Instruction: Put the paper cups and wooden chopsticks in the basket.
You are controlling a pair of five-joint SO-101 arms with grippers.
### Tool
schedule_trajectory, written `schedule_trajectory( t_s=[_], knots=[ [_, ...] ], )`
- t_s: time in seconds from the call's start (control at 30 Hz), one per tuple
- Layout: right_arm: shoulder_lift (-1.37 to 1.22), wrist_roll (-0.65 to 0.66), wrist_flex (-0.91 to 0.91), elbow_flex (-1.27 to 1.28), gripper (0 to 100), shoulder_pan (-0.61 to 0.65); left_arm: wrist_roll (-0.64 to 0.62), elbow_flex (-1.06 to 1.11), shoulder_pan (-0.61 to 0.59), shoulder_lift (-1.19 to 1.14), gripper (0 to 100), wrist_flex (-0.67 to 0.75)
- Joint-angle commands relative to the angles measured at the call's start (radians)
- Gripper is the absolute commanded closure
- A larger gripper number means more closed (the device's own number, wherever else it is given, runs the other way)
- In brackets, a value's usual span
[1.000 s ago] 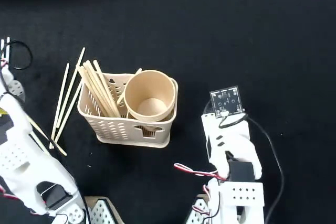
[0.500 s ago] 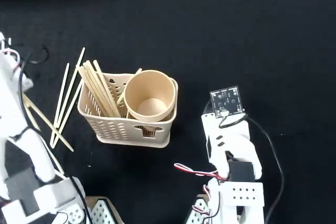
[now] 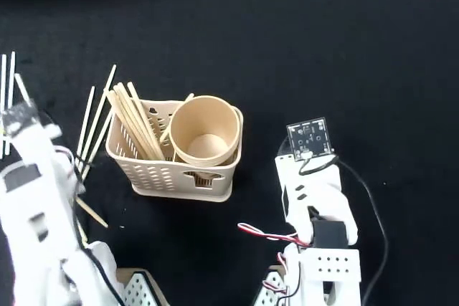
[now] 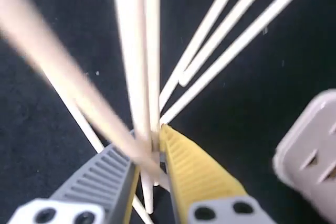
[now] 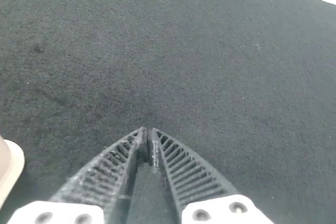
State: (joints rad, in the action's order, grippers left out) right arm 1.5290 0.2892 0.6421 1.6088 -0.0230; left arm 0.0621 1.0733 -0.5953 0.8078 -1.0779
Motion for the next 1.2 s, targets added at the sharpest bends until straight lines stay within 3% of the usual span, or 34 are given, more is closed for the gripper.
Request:
schedule_trajectory(
  t_s=[0.0, 0.2, 0.47, 0.67, 0.83, 1.17],
  knots=[
    [0.008, 0.011, -0.002, -0.016, 98.5, 0.005, 0.107, 0.171, 0.01, 0.273, 97, -0.002],
    [0.008, 0.011, -0.002, -0.016, 98.5, 0.005, 0.118, 0.306, 0.004, 0.525, 97, -0.005],
    [0.008, 0.009, -0.002, -0.016, 98.5, 0.005, -0.02, 0.309, 0.002, 0.729, 97, -0.009],
    [0.008, 0.009, -0.002, -0.015, 98.5, 0.005, -0.075, 0.171, 0.004, 0.766, 97, 0.017],
    [0.008, 0.009, -0.002, -0.015, 98.5, 0.005, -0.152, 0.059, 0.004, 0.764, 97, 0.153],
    [0.008, 0.009, -0.002, -0.015, 98.5, 0.008, -0.161, -0.099, 0.012, 0.764, 97, 0.288]
  ],
)
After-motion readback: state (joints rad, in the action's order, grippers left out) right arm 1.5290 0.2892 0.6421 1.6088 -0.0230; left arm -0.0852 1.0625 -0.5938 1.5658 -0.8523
